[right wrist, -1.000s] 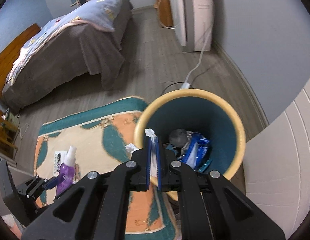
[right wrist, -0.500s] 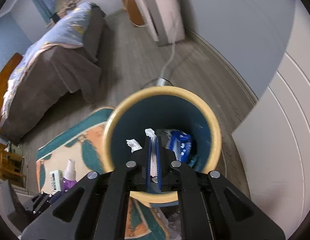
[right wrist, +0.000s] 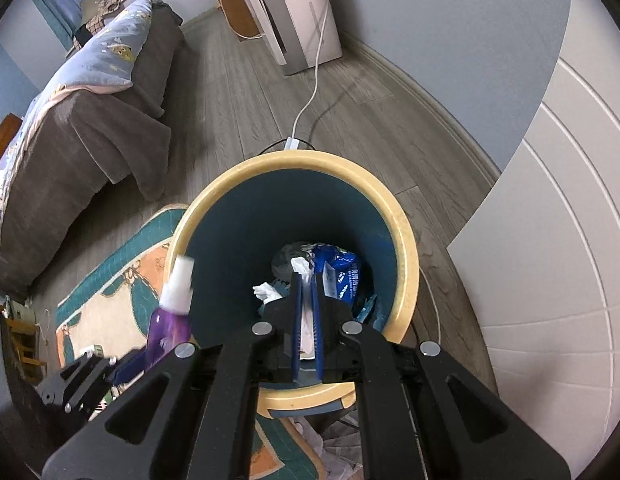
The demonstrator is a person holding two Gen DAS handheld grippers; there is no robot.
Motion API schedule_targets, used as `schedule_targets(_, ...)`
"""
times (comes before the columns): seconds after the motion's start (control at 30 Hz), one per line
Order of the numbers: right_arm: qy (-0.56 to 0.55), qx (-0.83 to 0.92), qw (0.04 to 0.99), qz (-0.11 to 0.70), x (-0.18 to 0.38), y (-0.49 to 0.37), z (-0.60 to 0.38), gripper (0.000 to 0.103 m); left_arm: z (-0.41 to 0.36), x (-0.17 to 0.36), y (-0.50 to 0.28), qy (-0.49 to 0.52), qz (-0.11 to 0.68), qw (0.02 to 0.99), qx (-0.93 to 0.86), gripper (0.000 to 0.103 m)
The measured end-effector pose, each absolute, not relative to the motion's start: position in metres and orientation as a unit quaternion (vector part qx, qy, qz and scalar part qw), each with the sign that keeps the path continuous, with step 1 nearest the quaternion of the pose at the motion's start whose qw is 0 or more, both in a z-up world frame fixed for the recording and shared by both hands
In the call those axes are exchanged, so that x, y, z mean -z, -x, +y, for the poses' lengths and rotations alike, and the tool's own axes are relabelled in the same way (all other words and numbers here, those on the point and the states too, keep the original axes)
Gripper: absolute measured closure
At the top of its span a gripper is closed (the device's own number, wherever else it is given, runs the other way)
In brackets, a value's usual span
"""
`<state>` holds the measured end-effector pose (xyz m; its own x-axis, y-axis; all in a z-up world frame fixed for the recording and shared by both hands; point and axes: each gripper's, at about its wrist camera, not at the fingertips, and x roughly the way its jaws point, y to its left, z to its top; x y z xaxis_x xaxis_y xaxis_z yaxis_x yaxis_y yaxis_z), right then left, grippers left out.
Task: Collect trash
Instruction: 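Open the left gripper over the bin while the right gripper releases the tissue, then move both open grippers back over the medicine box and foil strip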
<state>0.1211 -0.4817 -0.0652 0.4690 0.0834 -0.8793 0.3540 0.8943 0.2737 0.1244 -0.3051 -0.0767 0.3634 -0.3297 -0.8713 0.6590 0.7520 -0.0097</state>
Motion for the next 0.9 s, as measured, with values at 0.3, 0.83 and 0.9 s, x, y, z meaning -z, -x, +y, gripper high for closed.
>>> schedule_targets(0.3,-0.203,0.082,0.843,0.492,0.056,-0.123,-0.474,0.051,-0.293,0.053,-0.141,-0.145,0.432,0.846,0.279,0.041)
schedule_targets(0.83,-0.17,0.058,0.855,0.486,0.028,-0.132,-0.431,0.006,-0.192,0.032,-0.122,-0.112,0.44,0.865,0.214,0.01)
schedule_targets(0.9,-0.156,0.053,0.859,0.485,0.023,-0.134,-0.418,0.006,-0.172,0.024,-0.118,-0.117,0.432,0.872,0.199,0.009)
